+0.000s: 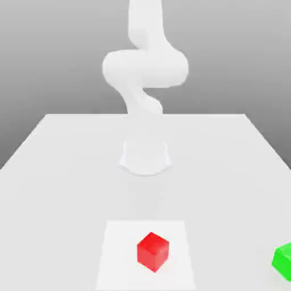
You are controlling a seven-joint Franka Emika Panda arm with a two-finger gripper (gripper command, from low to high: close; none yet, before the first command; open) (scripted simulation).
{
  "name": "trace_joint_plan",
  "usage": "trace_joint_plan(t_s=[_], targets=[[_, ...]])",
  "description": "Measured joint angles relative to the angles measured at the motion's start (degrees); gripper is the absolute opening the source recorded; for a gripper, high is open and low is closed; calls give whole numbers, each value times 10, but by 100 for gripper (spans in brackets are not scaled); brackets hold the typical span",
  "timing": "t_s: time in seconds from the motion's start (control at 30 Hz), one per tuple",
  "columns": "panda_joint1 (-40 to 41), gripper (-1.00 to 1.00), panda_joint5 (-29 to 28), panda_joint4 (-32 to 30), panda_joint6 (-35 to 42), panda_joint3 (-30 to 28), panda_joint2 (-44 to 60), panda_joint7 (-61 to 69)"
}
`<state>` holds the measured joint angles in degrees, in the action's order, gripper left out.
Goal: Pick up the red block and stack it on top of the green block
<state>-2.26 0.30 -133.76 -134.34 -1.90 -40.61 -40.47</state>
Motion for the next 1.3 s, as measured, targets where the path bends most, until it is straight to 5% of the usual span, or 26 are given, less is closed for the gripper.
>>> trace_joint_plan(t_s=[0.47, 0.9, 0.93, 1.3], targets=[[-96, 0, 35, -111, -144, -78, 295, 315], [-79, 0, 65, -161, -310, -47, 562, 507], [-74, -100, 71, -159, -324, -40, 578, 512], [-85, -100, 38, -170, -266, -58, 510, 487]])
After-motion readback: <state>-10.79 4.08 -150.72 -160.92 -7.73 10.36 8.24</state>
